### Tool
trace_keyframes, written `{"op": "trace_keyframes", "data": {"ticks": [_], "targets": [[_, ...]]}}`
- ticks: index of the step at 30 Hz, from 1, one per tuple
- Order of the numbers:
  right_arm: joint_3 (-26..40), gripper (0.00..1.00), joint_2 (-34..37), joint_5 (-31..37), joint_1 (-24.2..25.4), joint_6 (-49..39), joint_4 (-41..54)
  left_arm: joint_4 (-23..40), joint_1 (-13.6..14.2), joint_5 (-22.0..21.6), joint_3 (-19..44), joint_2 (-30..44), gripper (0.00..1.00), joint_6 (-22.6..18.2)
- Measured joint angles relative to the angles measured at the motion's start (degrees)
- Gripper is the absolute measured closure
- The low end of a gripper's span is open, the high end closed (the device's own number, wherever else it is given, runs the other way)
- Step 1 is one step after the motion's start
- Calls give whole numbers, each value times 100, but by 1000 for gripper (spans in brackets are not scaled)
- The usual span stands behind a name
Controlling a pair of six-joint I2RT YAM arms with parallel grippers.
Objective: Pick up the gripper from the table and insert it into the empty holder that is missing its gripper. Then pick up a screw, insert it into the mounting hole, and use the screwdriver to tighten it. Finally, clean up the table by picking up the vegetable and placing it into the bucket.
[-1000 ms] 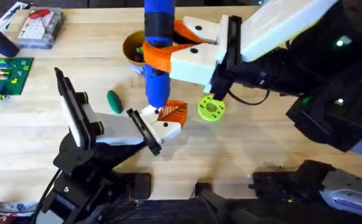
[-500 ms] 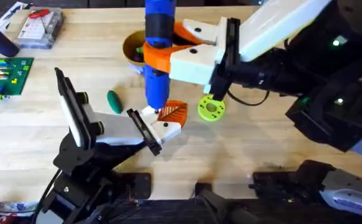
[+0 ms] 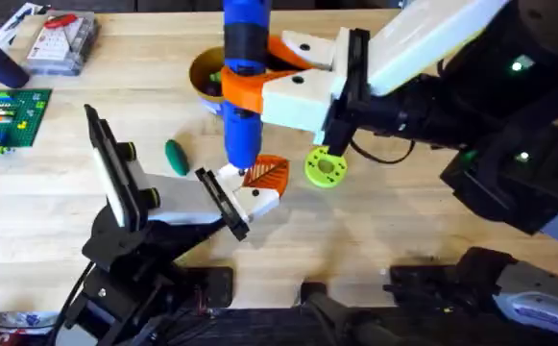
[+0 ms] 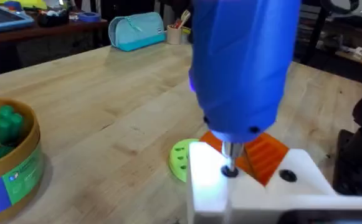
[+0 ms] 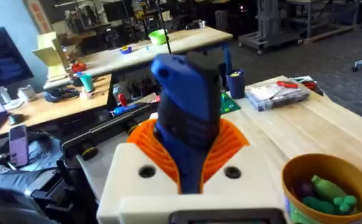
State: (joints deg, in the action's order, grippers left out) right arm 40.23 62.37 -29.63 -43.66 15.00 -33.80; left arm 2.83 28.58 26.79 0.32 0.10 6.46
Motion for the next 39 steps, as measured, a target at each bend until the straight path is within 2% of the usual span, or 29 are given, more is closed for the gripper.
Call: {"op": "trace_keyframes", "data": {"ticks": [7, 10, 14, 23, 29, 33, 39], "targets": [[0, 886, 4, -2, 3, 2, -57, 0, 0, 2, 0, 0, 987, 0], [-19, 886, 37, -51, 73, 137, -481, 0, 0, -2, 0, 0, 987, 0], [-22, 886, -8, -87, 483, 525, -1337, 0, 0, -2, 0, -2, 987, 0], [-24, 886, -92, -56, 1351, 1062, -1063, 0, 0, -2, 0, 0, 987, 0], [-24, 886, -92, 569, 2131, 1023, -171, 0, 0, -2, 0, 0, 987, 0], [-26, 886, -92, 1178, 2677, 781, 832, 0, 0, -2, 0, 0, 987, 0], [-33, 886, -92, 2134, 3065, 365, 2053, 0, 0, -2, 0, 0, 987, 0]]}}
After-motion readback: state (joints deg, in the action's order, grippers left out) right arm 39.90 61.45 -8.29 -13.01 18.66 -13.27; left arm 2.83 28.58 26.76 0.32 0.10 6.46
